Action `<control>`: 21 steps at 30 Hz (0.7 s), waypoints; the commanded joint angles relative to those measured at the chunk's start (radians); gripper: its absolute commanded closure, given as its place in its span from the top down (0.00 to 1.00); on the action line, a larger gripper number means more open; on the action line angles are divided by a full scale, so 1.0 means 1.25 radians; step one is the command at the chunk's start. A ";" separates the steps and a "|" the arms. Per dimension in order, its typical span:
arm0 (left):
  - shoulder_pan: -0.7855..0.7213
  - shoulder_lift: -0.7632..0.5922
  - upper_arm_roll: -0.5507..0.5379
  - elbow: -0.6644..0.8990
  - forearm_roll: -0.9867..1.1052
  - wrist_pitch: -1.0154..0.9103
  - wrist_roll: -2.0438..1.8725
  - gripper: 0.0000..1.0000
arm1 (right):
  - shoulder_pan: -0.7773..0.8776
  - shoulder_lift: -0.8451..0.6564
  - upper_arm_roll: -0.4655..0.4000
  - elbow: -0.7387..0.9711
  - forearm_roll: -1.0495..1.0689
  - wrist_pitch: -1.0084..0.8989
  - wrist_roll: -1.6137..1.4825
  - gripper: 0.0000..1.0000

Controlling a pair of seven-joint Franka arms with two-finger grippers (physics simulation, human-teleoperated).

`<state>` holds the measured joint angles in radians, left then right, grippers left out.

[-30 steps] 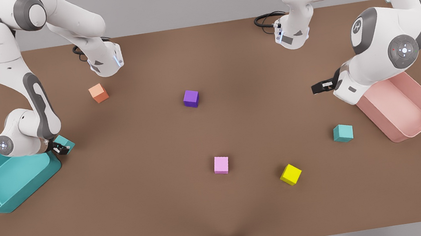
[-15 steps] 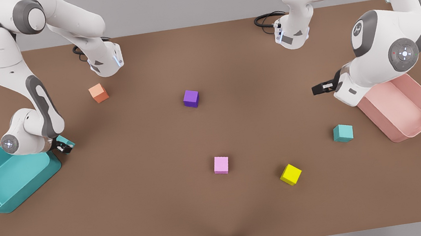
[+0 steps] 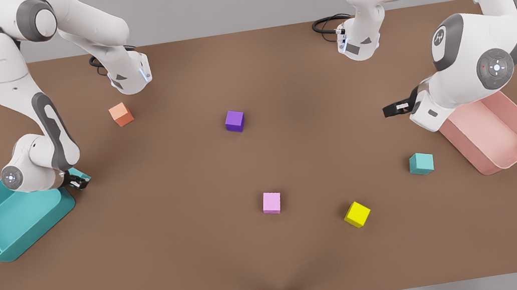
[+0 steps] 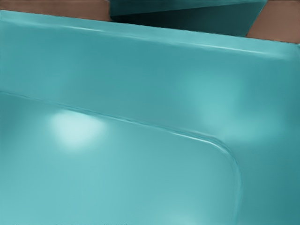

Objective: Stack the two blue cubes on top of each other

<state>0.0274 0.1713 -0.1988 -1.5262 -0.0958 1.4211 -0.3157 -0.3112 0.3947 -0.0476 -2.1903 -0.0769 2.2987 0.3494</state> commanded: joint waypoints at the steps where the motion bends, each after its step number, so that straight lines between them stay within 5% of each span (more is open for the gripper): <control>1: 0.003 -0.001 -0.001 0.001 0.001 -0.001 0.003 1.00 | 0.004 -0.010 0.017 0.007 -0.001 -0.042 0.014 0.63; 3: 0.004 0.008 -0.001 0.000 0.001 -0.001 0.003 1.00 | 0.026 -0.018 0.101 0.013 0.068 -0.057 0.071 0.63; 10: 0.047 0.084 -0.001 0.004 0.052 0.085 0.185 1.00 | 0.427 0.055 0.110 0.192 0.248 -0.056 0.466 0.64; 11: 0.071 0.099 0.017 -0.003 0.048 0.128 0.294 1.00 | 0.487 0.094 0.110 0.260 0.264 -0.050 0.543 0.64; 12: -0.026 0.099 0.182 -0.041 0.046 0.176 0.454 1.00 | 0.530 0.147 0.110 0.335 0.266 -0.037 0.608 0.64; 16: -0.040 0.121 0.253 -0.220 0.046 0.483 0.623 1.00 | 0.642 0.326 0.109 0.568 0.260 0.030 0.771 0.64; 21: -0.031 0.167 0.260 -0.307 0.048 0.615 0.762 1.00 | 0.713 0.349 0.109 0.589 0.263 0.072 0.836 0.64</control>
<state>-0.0107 0.3762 0.1244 -1.8852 -0.0384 1.9668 0.0457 0.5716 0.8295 0.0890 -1.4567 0.2532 2.3441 0.8415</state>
